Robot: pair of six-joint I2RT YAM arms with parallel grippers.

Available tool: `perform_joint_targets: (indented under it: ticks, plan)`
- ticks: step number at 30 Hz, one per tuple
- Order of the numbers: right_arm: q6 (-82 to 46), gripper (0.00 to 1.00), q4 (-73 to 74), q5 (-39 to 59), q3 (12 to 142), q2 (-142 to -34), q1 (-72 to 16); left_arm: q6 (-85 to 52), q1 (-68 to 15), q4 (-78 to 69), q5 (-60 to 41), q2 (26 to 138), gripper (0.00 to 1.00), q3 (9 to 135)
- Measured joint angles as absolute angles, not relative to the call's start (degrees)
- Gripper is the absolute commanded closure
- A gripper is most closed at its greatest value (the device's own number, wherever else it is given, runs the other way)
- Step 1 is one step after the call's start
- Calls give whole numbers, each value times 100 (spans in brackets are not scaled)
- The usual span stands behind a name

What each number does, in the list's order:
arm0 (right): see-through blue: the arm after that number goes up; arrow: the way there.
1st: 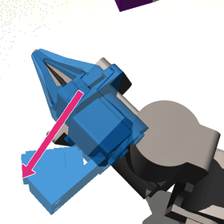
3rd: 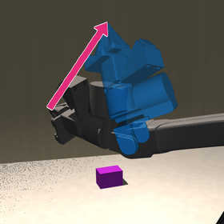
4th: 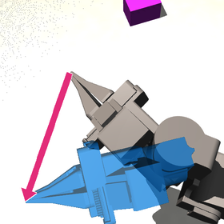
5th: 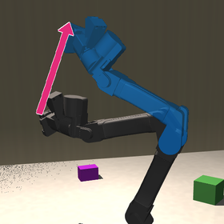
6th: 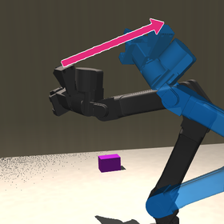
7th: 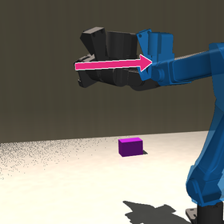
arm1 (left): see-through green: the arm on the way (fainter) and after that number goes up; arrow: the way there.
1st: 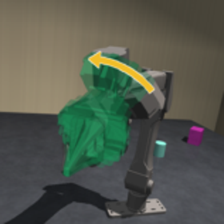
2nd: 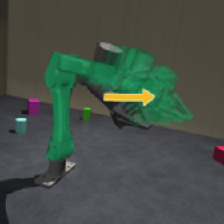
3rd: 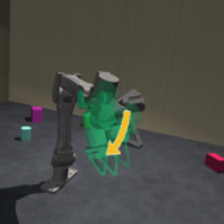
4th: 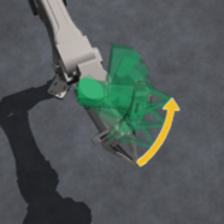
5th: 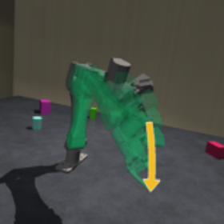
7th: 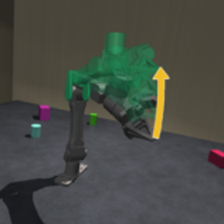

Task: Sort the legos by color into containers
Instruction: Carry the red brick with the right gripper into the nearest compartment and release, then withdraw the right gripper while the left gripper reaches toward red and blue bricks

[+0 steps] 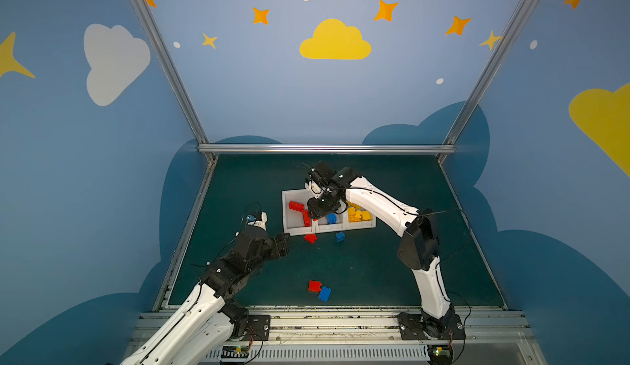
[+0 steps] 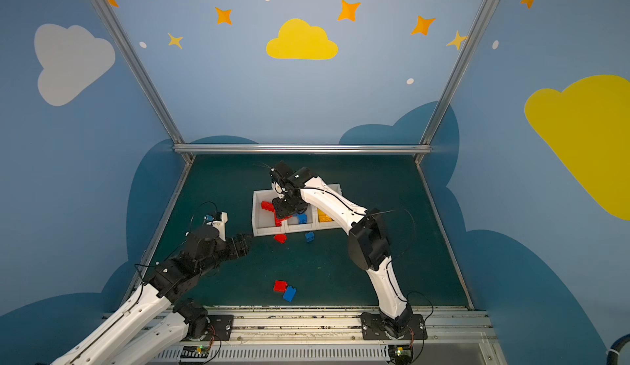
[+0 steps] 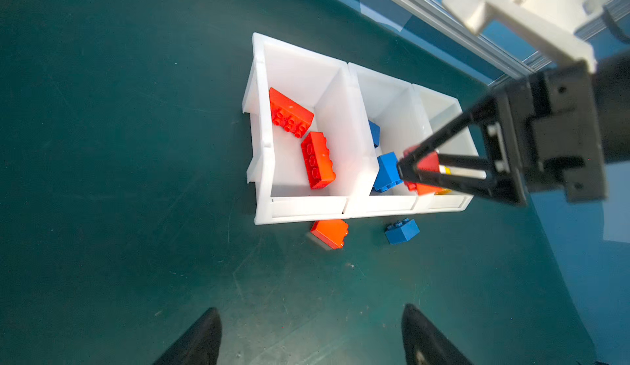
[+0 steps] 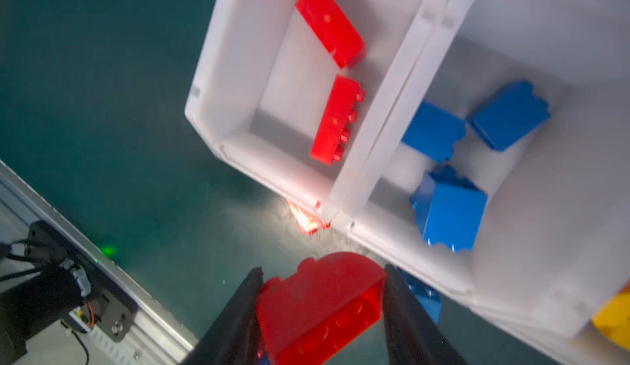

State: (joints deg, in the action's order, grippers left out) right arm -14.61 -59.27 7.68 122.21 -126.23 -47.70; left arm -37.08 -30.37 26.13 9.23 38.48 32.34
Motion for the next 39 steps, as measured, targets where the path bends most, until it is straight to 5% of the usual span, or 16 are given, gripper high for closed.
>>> perform_joint_targets:
  ticks: [7,25,39]
  plan:
    - [-1457,47,-6023,1063,13391,-13583,-4711,-3785,-3037,2777,899,3715,17,3168]
    - [-1605,31,-5673,1726,13406,-13708,-4646,-3800,-3037,2808,827,3712,17,3129]
    - [-1820,32,-5194,1461,10956,-11371,-4425,-3581,-3146,2967,167,4174,21,3151]
